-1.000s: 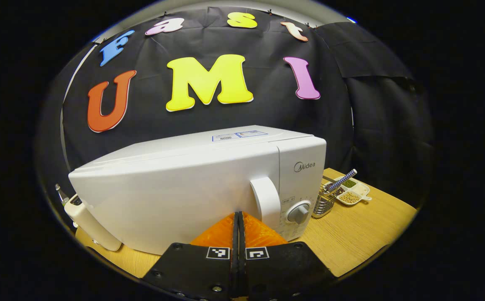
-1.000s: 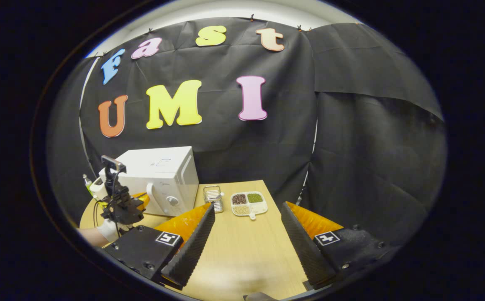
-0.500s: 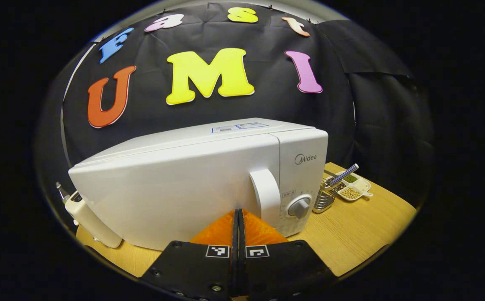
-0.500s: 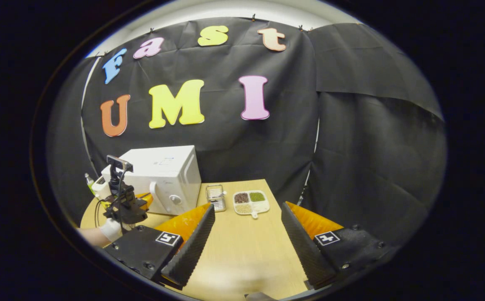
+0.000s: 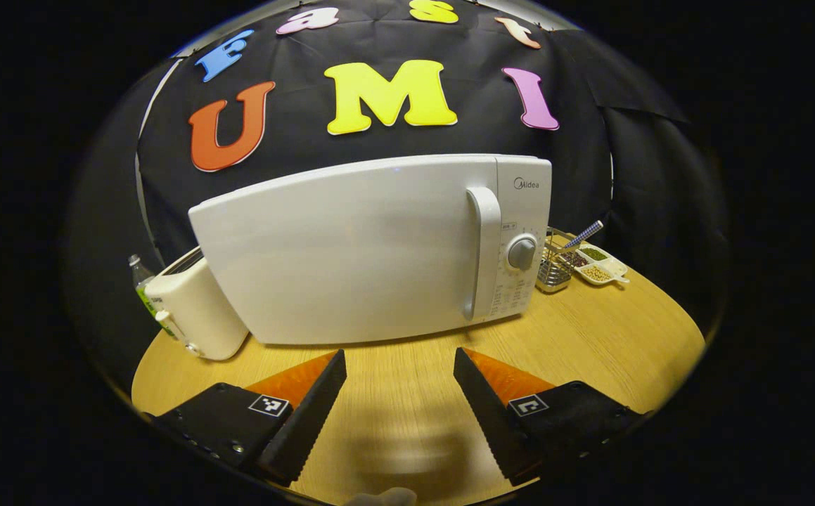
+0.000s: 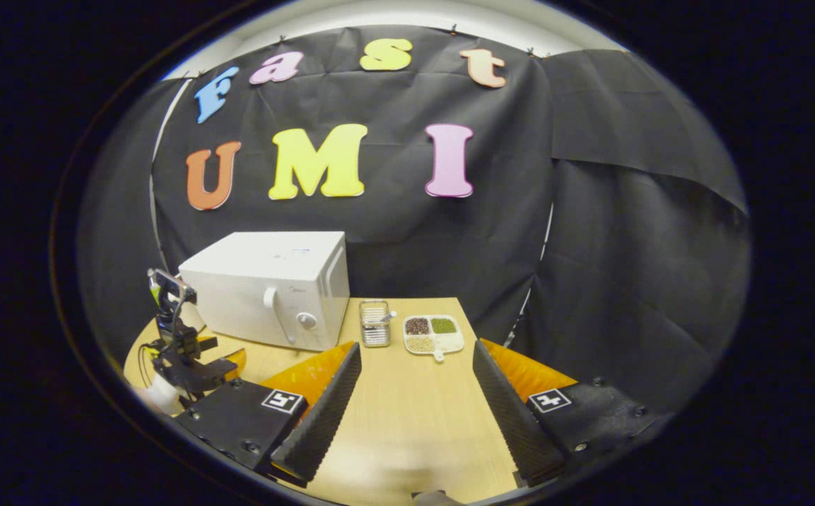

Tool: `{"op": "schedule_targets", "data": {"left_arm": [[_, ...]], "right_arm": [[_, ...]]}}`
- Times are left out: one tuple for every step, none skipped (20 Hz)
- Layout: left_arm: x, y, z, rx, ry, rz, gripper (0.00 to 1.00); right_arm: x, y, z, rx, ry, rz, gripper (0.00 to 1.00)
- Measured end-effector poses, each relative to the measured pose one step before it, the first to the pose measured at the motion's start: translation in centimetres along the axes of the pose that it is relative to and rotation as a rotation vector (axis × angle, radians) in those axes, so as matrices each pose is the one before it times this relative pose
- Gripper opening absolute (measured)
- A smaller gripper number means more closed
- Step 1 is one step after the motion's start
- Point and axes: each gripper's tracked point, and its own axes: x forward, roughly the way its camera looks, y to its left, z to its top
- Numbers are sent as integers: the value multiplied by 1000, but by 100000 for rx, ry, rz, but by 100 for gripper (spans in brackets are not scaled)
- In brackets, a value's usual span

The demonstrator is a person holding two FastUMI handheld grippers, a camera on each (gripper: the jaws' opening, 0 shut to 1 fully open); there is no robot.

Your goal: Open the microwave oven with the left hand, put the food in, and close the microwave oven.

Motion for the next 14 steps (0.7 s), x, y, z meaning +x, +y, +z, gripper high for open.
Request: {"op": "schedule_targets", "data": {"left_arm": [[-1573,413,-207,-2007,193,472,97],[-1707,542,229,-2130,-643,454,97],[-1717,433,433,-1576,-1203,71,97],[-1759,513,571,-1072,-1565,422,97],[-1911,543,996,-696,-2010,15,97],[-1612,830,1322,480,-2597,1279,97],[-1408,950,1774,622,-3732,1563,97],[-1335,798,2070,-223,-3598,1072,97],[-1212,534,2194,-887,-4015,217,97],[-825,402,2240,-901,-3663,-489,97],[-702,547,1793,-473,-3165,213,96],[-824,779,1833,29,-3065,743,97],[-771,1313,1691,228,-3115,3436,97],[-552,1285,1228,-118,-1248,3326,97]], "right_arm": [[95,1237,-109,-1569,-47,2070,100],[217,1336,-269,-1196,206,2520,100],[141,1412,-40,-392,154,2678,100],[188,1391,42,206,-113,2676,94],[13,1429,263,661,-777,2319,94],[60,1019,193,449,-760,1699,100],[2,1192,295,292,-744,1617,100],[13,1062,289,146,-1078,1484,94],[-80,991,291,28,-1166,1257,100],[27,816,282,-27,-916,1047,94],[-100,960,394,239,-1182,958,94],[-184,748,574,490,-1600,487,100],[-109,548,672,245,-2053,8,100],[-258,471,802,-764,-2523,-622,100]]}}
